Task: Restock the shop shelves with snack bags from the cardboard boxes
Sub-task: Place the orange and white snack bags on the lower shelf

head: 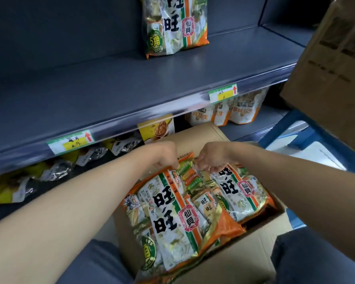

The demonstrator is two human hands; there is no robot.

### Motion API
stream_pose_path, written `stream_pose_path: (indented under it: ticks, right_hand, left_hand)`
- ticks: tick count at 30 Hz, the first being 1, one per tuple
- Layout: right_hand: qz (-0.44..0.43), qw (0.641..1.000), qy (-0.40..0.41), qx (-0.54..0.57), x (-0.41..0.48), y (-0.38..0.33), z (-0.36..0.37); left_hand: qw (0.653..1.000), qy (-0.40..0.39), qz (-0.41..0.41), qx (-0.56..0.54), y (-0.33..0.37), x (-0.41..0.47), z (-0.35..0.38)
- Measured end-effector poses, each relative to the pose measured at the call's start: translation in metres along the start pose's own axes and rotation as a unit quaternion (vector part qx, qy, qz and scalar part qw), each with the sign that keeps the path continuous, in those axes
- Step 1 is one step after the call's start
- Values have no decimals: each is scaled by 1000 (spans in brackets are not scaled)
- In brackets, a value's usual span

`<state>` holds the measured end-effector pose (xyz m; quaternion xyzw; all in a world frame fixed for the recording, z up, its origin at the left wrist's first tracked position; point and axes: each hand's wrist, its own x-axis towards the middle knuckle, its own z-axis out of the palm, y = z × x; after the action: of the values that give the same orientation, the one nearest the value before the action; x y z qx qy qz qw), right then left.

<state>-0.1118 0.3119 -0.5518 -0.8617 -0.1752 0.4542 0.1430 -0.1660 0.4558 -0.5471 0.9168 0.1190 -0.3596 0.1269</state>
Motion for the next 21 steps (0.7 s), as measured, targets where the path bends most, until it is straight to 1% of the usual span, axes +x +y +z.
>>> stream_pose_path:
  ticks: [4, 8, 10, 11, 13, 15, 17, 18, 21]
  right_hand:
    - [22, 999, -15, -23, 15, -16, 20]
    - [39, 998, 0, -39, 21, -22, 29]
    - [38, 999, 9, -26, 23, -24, 30]
    - [38, 999, 8, -16, 23, -25, 31]
    - [41, 999, -6, -6, 19, -30, 34]
    - [40, 999, -27, -3, 18, -34, 35]
    - [35, 999, -29, 12, 16, -35, 35]
    - [27, 999, -12, 21, 13, -35, 35]
    - [16, 1000, 26, 7, 10, -35, 47]
  left_hand:
    - [1000, -6, -29, -3, -18, -8, 14]
    - [998, -8, -59, -24, -36, -10, 29]
    - [998, -16, -63, -21, -43, -13, 35]
    - [997, -7, -55, -46, -44, -15, 37]
    - [989, 30, -58, -135, -40, -25, 37]
    - [985, 54, -43, -159, -39, -27, 35]
    - [978, 65, -28, -195, -41, -24, 31]
    - [976, 59, -20, -207, -40, -22, 29]
    - [985, -9, -11, -171, -35, -25, 33]
